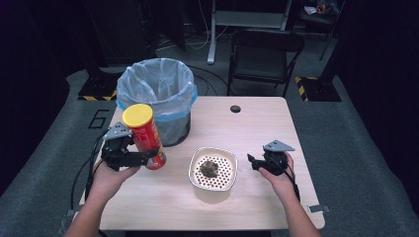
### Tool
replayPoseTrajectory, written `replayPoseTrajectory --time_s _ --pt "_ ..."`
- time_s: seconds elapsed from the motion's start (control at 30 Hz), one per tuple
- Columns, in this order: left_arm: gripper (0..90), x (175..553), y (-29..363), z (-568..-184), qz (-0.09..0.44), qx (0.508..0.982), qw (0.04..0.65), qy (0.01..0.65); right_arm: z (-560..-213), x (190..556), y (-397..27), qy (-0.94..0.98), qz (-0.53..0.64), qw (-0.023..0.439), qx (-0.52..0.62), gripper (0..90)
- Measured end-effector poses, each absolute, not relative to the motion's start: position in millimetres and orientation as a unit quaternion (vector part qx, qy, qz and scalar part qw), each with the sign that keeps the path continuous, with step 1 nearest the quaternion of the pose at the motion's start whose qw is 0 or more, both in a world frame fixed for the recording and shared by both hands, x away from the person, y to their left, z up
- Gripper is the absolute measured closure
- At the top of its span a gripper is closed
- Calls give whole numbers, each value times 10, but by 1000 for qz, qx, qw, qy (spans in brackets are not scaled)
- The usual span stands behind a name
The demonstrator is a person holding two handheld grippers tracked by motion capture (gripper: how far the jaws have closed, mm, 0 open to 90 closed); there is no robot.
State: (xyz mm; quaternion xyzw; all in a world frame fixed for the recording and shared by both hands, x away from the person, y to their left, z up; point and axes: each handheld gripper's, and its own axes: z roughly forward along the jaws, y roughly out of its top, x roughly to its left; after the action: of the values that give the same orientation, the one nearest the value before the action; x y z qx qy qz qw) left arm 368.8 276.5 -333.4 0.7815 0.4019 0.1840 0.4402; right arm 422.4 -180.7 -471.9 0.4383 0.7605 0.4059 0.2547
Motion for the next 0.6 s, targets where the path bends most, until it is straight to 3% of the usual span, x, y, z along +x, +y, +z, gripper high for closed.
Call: replayPoseTrajectory --time_s 0.6 --pt "233 3880 2732 -2578 181 785 443 394 -4720 4223 -1818 759 409 259 435 277"
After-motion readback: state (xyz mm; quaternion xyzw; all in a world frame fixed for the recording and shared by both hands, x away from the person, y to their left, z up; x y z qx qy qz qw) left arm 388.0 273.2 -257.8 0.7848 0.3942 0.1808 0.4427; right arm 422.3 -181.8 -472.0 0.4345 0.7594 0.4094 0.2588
